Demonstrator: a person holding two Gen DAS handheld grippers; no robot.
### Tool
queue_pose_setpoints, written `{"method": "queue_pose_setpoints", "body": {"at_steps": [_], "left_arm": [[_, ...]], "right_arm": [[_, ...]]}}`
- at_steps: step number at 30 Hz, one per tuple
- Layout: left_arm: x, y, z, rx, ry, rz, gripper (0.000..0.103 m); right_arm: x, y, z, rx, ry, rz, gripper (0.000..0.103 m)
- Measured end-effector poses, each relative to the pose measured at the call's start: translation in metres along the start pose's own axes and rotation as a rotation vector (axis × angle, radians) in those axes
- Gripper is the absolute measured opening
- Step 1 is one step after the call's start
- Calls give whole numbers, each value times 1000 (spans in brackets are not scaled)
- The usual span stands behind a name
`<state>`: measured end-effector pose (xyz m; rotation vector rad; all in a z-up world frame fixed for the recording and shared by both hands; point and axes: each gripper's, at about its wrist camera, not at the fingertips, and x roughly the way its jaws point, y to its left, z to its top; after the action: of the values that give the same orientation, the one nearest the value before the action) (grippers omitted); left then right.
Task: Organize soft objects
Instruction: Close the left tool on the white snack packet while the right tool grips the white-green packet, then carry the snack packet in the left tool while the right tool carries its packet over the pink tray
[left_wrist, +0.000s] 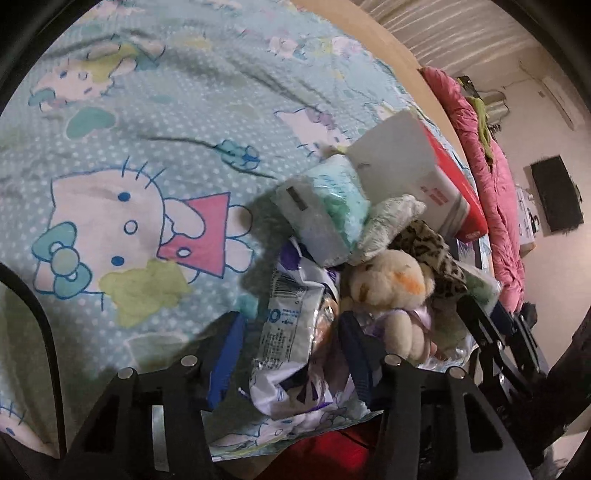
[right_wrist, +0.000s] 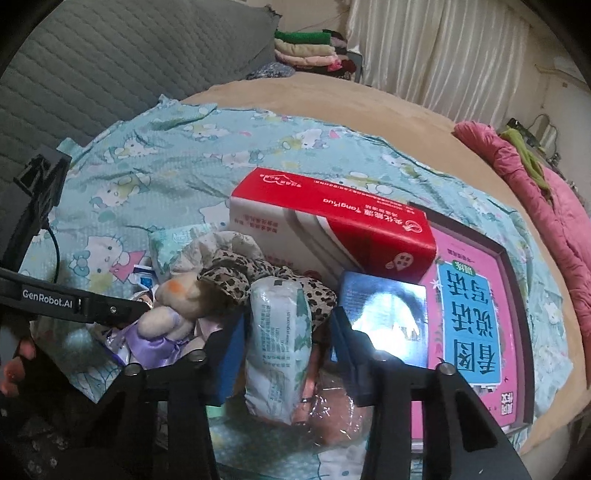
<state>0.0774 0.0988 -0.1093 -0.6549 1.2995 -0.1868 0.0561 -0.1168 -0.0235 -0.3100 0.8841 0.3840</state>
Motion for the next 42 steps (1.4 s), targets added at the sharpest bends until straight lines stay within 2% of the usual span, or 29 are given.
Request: {"method": "queue_pose_setpoints", "body": {"at_steps": [4,5,6,7,13,23,31,38,42], "left_arm": [[6,1,6,-16,19,3,49],[7,-1,7,-5,21,9,47],[8,-5,8,5,26,11,39],[10,-7,9,10,33,13,37],[11,-29,7,99,20,112,33],[-22,-19,-2,53,-48,71,33],[-51,-19,-11,69,-97,83,33],[-63,-25,-18,77,-116,79,33],[-71,-34,-18,93,-134,70,33]], "right_arm": [[1,0,1,1,2,19,34],[2,-1,1,4,2,25,33],[2,-1,0,7,2,29,33],[1,-2,0,11,1,36,31],[-5,-11,0,44,-12,44,29],[-19,-29,-2,143,-40,115,28],[-31,-33,-2,183,-71,174,28],[-19,-33,-4,185,-34,161,22],[-20,-36,-3,196,-39,188,20]]}}
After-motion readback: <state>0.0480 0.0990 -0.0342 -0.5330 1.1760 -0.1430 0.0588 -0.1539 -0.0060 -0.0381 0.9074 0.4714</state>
